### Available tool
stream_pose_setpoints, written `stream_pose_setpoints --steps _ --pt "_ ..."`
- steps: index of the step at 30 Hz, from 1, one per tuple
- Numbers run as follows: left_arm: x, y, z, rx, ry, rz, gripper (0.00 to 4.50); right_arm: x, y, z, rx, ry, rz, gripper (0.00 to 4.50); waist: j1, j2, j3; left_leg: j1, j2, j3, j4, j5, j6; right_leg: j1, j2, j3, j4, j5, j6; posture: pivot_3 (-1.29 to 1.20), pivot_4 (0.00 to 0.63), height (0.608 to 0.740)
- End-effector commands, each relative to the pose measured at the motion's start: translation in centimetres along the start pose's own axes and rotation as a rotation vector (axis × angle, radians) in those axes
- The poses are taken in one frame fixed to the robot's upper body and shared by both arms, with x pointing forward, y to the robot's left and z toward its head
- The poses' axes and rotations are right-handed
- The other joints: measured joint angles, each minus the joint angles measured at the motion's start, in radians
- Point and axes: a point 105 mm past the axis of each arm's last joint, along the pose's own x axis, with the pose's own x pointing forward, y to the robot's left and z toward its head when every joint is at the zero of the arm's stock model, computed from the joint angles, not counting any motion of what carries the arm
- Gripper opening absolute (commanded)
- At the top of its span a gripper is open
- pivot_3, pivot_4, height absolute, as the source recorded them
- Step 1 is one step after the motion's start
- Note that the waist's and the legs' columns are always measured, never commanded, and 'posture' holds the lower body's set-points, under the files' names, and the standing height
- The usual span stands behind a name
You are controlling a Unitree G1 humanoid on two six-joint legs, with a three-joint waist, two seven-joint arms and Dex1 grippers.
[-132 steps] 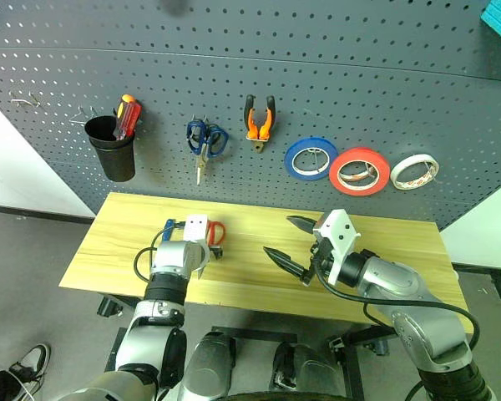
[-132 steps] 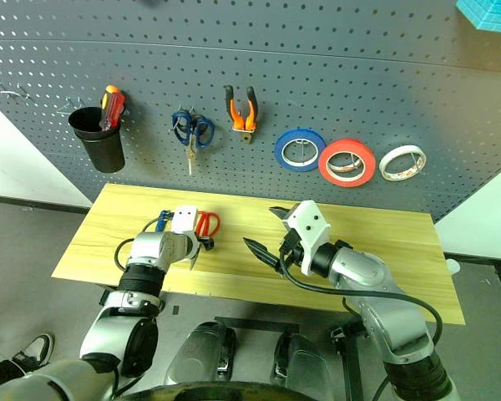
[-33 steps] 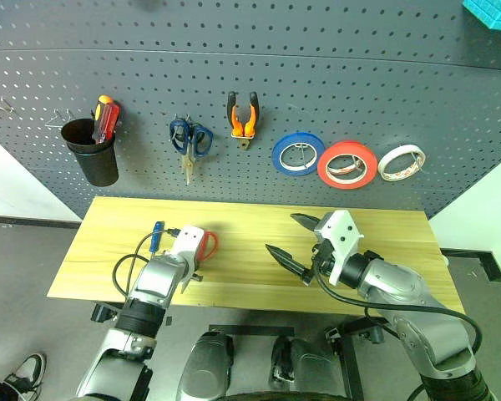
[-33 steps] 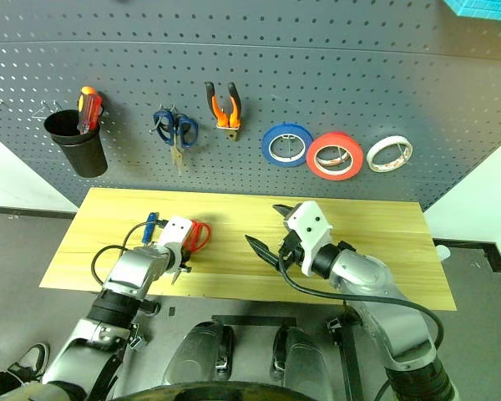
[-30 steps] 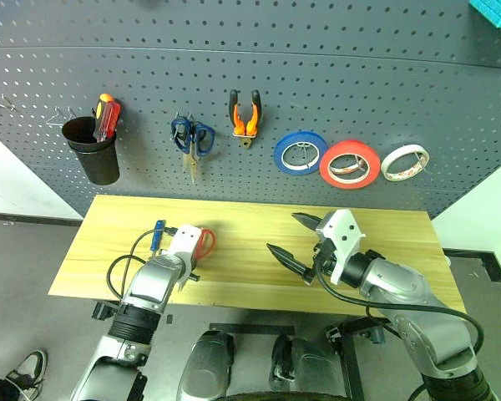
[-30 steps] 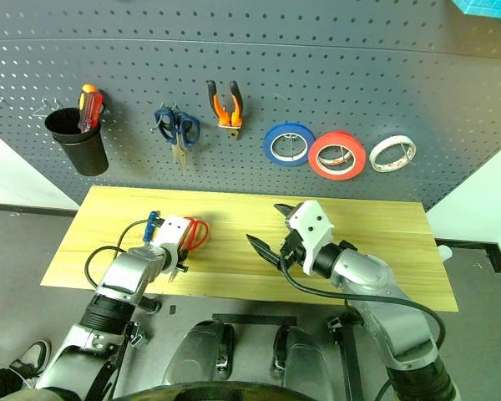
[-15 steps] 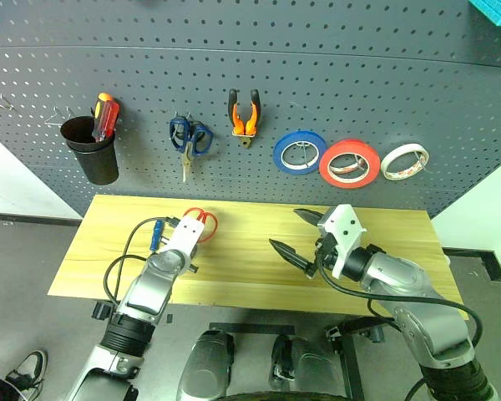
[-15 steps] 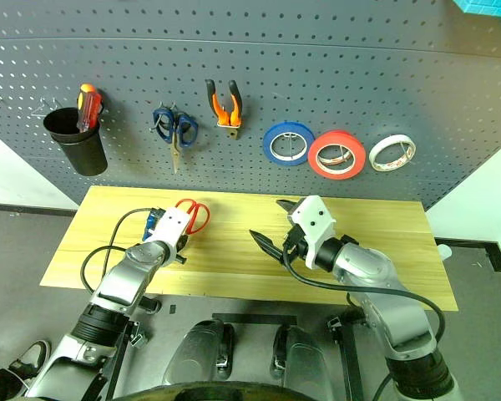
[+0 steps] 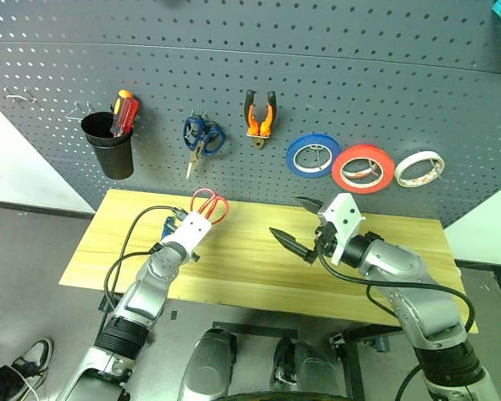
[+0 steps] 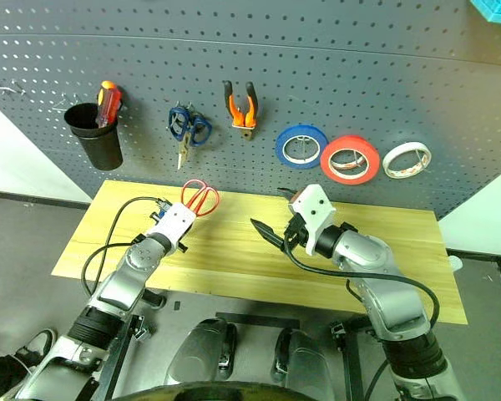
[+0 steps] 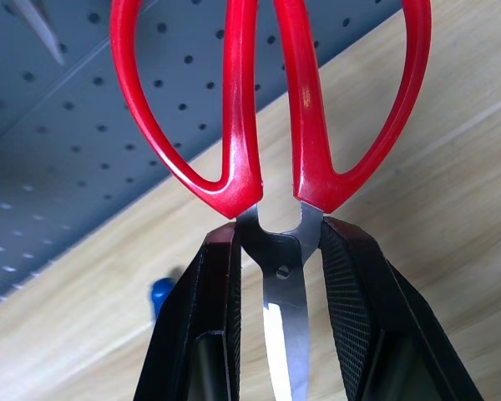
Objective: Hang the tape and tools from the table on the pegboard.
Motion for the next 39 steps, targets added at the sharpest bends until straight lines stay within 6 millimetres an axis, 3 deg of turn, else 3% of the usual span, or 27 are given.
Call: stream_pose_setpoints --steps 1,10,18,24,31,39 --pt "-0.3 -0.2 1.1 0.070 -0.105 0.010 1.02 0.1 -0.2 1.1 -0.033 -0.046 -0.002 4.50 0.012 0.000 -0.004 0.000 0.000 0.000 0.000 0.000 0.000 0.000 0.000 0.000 0.000 0.000 0.000 0.33 0.061 0.718" --pt "-1.4 -0.7 3.5 0.110 -0.373 0.049 1.02 0.2 -0.8 1.3 -0.042 -0.061 -0.004 4.50 0.053 0.001 -0.029 0.000 0.000 0.001 0.001 0.000 0.000 0.000 0.000 -0.001 0.000 0.001 -0.001 0.33 0.042 0.718" --pt "-2.9 -1.1 6.2 0.035 -0.573 0.078 1.02 0.1 -1.7 1.4 -0.057 -0.067 -0.028 4.50 0.094 0.001 -0.050 0.001 0.001 0.002 0.001 0.000 0.000 0.001 0.000 -0.001 0.000 0.002 -0.003 0.33 0.031 0.718" --pt "-3.0 1.3 8.1 0.030 -0.652 0.194 1.02 -0.1 -1.7 1.8 -0.052 -0.082 -0.017 4.50 0.120 0.005 -0.062 0.002 0.001 0.001 0.002 0.000 0.000 0.003 0.001 -0.002 0.001 0.002 -0.002 0.33 0.026 0.718" --pt "-2.6 4.3 9.6 0.015 -0.688 0.318 1.02 -1.5 -0.1 3.5 0.003 -0.184 0.079 4.50 0.136 0.005 -0.071 0.002 0.001 0.001 0.003 0.000 0.000 0.004 0.001 -0.003 0.001 0.002 -0.003 0.33 0.027 0.718" --pt "-1.5 4.7 10.4 0.000 -0.689 0.332 1.02 -3.0 0.4 4.9 0.021 -0.332 0.074 4.50 0.149 0.006 -0.078 0.004 0.001 0.000 0.004 0.000 0.000 0.009 0.002 -0.005 0.001 0.001 -0.001 0.32 0.026 0.718"
